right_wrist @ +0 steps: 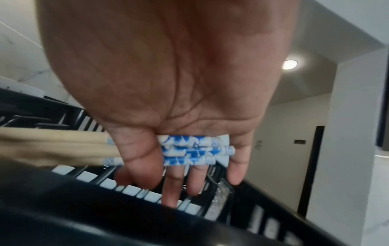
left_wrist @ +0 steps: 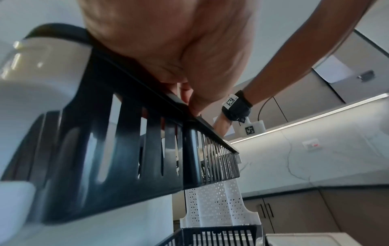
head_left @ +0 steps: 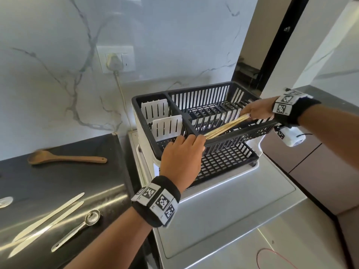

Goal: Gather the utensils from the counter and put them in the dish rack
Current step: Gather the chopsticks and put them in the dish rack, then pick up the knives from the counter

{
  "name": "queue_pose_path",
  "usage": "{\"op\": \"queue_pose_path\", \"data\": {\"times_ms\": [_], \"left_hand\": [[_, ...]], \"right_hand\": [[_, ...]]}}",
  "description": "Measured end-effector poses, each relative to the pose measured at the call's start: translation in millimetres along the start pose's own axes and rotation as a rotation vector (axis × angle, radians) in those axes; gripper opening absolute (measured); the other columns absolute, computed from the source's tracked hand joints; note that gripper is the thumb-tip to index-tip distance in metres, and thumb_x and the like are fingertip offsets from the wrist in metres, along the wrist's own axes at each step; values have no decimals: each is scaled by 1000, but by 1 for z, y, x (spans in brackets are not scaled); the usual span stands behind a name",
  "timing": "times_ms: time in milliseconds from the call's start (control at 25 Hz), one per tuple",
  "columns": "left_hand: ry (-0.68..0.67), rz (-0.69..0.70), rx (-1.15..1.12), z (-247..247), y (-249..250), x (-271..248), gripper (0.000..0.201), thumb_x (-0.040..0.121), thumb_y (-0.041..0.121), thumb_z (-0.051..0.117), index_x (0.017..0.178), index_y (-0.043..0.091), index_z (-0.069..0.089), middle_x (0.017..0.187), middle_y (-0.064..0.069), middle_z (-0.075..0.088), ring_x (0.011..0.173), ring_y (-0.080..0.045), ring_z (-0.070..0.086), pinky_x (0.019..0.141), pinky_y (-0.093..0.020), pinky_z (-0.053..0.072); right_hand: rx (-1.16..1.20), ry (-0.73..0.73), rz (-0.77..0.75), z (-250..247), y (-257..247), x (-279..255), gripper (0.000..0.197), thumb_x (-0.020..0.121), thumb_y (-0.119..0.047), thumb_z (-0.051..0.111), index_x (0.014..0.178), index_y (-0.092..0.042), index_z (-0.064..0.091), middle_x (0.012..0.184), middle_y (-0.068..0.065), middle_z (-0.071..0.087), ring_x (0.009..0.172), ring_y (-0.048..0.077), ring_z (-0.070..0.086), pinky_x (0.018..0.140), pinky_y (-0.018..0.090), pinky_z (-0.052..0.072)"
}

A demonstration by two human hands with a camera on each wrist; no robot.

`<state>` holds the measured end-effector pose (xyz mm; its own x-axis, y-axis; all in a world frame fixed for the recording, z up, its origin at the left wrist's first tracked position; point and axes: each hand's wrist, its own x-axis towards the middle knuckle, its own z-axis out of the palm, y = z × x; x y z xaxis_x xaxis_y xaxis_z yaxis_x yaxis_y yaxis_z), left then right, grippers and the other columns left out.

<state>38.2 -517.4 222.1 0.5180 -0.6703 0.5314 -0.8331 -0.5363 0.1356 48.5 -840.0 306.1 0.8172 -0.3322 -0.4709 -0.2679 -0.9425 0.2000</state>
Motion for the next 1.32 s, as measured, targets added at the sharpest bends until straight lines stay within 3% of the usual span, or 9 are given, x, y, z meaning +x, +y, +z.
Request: {"op": "queue_pose_path", "data": {"times_ms": [120,360,560,640,800,880,1000,1160,1320], "left_hand": [[-19,-4,-7,-1,-2,1,11,96,24,55,105,19,58,81,4,63,68,-16,54,53,-29,46],[-52,-50,-76,-4,-2,4,10,98,26,50,103,23,58,79,8,61,68,-15,53,53,-29,47],[-95,-74,-125,-6,-3,4,11,99,28,46,104,24,56,83,8,62,73,-16,54,57,-27,44],[-115,-86,-143,-7,-3,5,11,100,28,46,104,25,55,85,8,62,76,-16,55,59,-27,41],[-160,-108,-170,-9,-2,7,14,100,29,45,109,25,54,91,8,64,83,-17,56,64,-28,38],[-186,-105,-182,-9,-4,7,15,100,30,46,111,25,54,95,7,66,86,-18,58,67,-29,38],[-253,-95,-272,-12,-12,13,19,99,29,50,116,22,55,101,2,69,93,-20,61,73,-31,44],[-218,19,-370,-24,-27,2,27,95,25,55,120,18,61,107,-1,64,100,-18,56,89,-30,43],[-19,-31,-355,-44,-73,-49,29,92,24,58,120,17,62,122,-3,58,115,-16,48,96,-15,29]], "right_hand": [[-109,-165,38,3,-19,11,35,97,3,33,100,-20,60,87,0,54,76,12,49,69,21,40],[-79,-263,30,6,-30,10,63,94,11,31,137,-26,56,133,2,61,122,24,56,108,37,43],[68,-197,-20,12,-48,9,31,104,-19,45,129,-15,63,114,-1,67,106,17,60,99,29,41],[145,-190,-27,9,-51,3,34,105,-29,42,123,-12,65,102,-4,65,101,17,61,95,30,39],[185,-151,-2,12,-50,-3,58,101,-53,35,129,-11,63,127,7,61,126,28,53,116,45,28],[200,-131,-13,17,-48,-3,56,101,-54,36,119,-12,68,112,5,63,111,25,57,116,47,30],[241,-56,-50,18,-49,-8,43,101,-51,40,101,-20,70,91,0,65,85,17,59,107,45,40],[176,131,-121,7,-74,-35,37,101,-43,47,126,-22,65,126,2,66,113,22,59,112,48,34],[266,550,-235,-7,-144,-65,35,95,-50,53,115,-29,70,112,-2,72,101,18,64,93,39,49]]}}
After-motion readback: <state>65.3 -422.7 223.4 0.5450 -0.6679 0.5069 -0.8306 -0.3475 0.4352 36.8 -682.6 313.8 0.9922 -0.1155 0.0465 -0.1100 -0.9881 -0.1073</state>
